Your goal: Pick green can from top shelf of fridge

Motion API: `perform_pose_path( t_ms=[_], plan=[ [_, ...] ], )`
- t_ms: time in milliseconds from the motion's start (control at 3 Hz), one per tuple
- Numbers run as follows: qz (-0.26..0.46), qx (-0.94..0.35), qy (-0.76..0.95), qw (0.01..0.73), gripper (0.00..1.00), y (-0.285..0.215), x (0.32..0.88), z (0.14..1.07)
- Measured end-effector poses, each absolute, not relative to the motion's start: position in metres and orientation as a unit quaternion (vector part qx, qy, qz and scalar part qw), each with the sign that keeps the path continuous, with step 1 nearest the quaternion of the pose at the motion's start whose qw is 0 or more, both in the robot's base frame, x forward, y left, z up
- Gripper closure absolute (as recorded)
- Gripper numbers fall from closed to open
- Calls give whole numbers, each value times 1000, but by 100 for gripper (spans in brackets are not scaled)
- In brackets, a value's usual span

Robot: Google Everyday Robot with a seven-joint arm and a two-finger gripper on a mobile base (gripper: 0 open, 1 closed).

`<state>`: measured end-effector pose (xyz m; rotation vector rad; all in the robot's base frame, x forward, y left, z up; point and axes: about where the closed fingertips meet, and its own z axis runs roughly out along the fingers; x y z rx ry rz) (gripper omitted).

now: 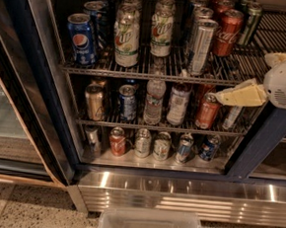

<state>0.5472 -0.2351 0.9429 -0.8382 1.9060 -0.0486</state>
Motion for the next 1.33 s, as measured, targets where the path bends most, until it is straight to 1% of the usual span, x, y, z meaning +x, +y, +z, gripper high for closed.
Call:
perform_pose_path(
  t_ms=[333,667,1000,1333],
  plan=[
    [-28,-333,793,510,15,-242,555,942],
    [-36,-308,798,517,25,-256,563,943],
    [-33,-287,800,525,28,-265,570,944],
    [-33,-287,800,525,47,-265,570,945]
  ],
)
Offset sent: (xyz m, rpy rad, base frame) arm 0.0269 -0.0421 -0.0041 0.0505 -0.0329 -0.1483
